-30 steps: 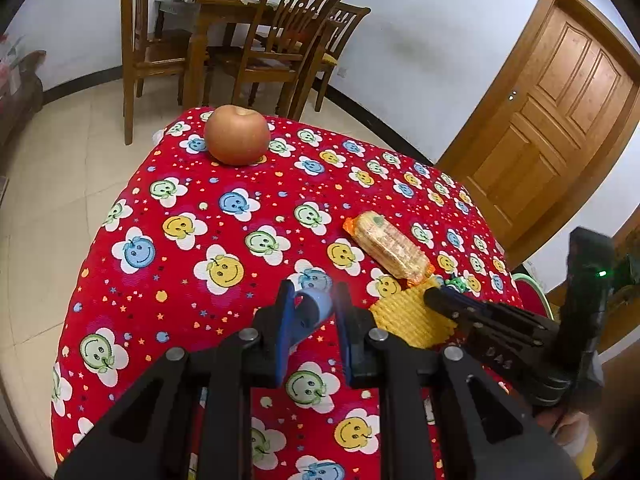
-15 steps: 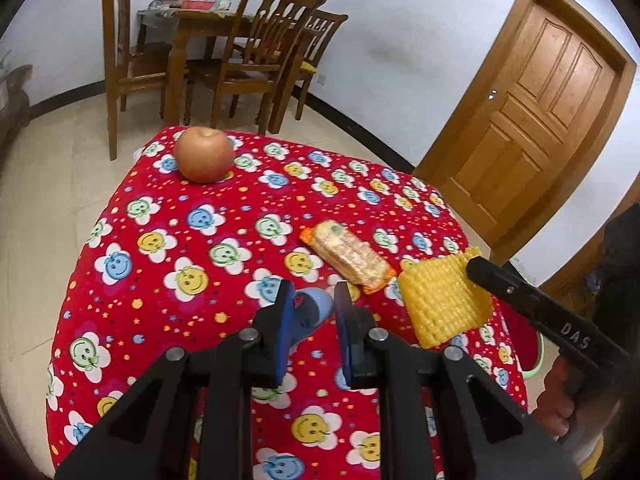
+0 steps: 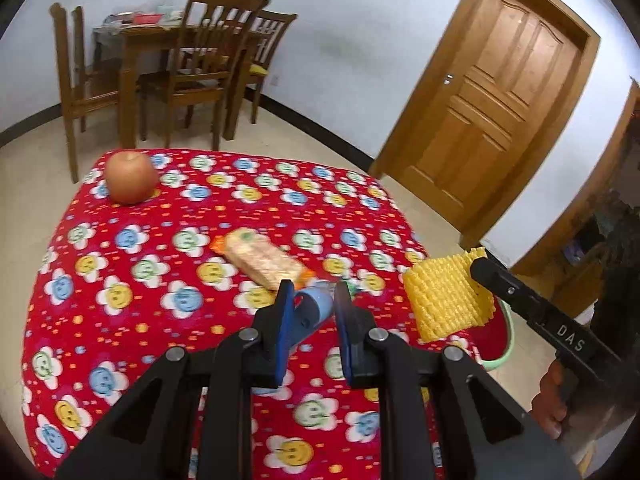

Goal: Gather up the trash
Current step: 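Carry the blue hook and yellow foam net over the red bin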

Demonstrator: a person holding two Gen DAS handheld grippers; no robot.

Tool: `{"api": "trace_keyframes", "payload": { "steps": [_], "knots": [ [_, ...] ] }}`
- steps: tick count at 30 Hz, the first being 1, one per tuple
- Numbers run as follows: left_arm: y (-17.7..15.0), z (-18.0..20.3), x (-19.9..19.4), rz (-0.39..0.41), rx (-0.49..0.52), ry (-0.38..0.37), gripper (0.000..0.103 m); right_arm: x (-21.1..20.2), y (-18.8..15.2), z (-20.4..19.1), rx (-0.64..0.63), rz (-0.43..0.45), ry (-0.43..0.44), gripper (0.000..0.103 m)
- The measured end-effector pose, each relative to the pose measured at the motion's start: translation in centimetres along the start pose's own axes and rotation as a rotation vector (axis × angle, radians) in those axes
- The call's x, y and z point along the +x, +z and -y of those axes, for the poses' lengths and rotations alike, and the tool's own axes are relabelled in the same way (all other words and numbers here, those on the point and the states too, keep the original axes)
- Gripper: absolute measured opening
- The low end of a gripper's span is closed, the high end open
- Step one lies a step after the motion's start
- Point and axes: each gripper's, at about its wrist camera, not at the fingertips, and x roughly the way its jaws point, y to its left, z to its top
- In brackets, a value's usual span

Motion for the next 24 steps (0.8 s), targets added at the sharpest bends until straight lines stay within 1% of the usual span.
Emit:
{"api": "trace_keyframes", "payload": {
  "steps": [8, 24],
  "knots": [
    [0.2, 4.7, 1.5, -0.027, 0.07, -0.07, 0.019, -2.9, -0.7, 4.4, 0.064, 0.04, -0.1, 0.01],
    [-0.3, 14.6, 6.4, -0.107, 0.207, -0.213, 0.019, -7.0, -2.6, 13.8, 0.215, 0.068, -0.275, 0.011]
  ]
}}
